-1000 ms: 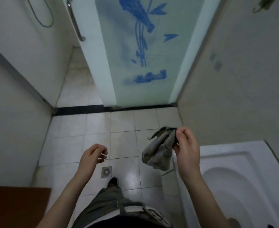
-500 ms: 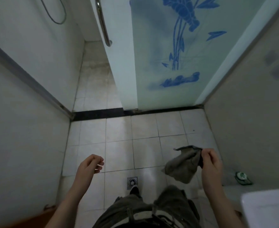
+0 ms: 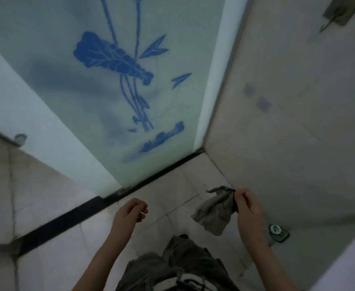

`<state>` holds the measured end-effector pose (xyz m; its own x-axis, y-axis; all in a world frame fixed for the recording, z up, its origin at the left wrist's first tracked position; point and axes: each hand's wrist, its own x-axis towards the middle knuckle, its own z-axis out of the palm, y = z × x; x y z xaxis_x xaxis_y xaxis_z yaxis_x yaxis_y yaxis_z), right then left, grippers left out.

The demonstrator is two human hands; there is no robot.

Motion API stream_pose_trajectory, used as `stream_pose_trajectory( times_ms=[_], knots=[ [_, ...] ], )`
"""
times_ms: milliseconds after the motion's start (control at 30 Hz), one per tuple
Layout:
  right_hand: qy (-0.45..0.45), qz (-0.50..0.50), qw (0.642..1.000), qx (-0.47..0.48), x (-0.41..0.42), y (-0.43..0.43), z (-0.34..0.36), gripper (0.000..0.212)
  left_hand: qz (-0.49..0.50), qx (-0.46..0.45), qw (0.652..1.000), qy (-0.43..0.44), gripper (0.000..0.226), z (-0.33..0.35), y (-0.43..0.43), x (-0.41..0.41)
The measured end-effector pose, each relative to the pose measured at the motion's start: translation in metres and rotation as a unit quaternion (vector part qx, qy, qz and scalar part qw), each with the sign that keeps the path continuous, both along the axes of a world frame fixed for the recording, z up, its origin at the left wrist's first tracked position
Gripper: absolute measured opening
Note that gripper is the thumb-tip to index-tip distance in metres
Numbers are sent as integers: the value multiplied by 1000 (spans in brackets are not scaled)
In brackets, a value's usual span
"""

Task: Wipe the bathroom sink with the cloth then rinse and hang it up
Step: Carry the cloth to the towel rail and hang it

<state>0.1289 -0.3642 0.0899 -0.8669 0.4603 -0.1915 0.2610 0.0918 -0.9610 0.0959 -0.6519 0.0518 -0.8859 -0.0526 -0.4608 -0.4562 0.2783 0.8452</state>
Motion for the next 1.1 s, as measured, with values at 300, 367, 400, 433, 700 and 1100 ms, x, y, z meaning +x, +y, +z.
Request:
stream_pose_trajectory(
  times_ms=[300,367,400,433,700,1100],
  knots=[
    [89,-90,991,52,-101,75,72,31,-326,62,936,120,16,91,172,-189],
    [124,-103,984,78,-122,92,93,31,-376,84,911,150,16,112,205,-221],
    [140,-112,979,93,-132,101,105,32,-399,93,897,167,17,123,222,-236],
    [152,-121,975,108,-142,109,118,31,-419,98,882,189,18,135,239,-252],
    [204,-168,927,266,-198,145,257,24,-574,162,695,401,33,265,358,-328],
    [140,-240,670,688,-179,172,455,24,-446,241,466,725,26,482,394,-359]
  ],
)
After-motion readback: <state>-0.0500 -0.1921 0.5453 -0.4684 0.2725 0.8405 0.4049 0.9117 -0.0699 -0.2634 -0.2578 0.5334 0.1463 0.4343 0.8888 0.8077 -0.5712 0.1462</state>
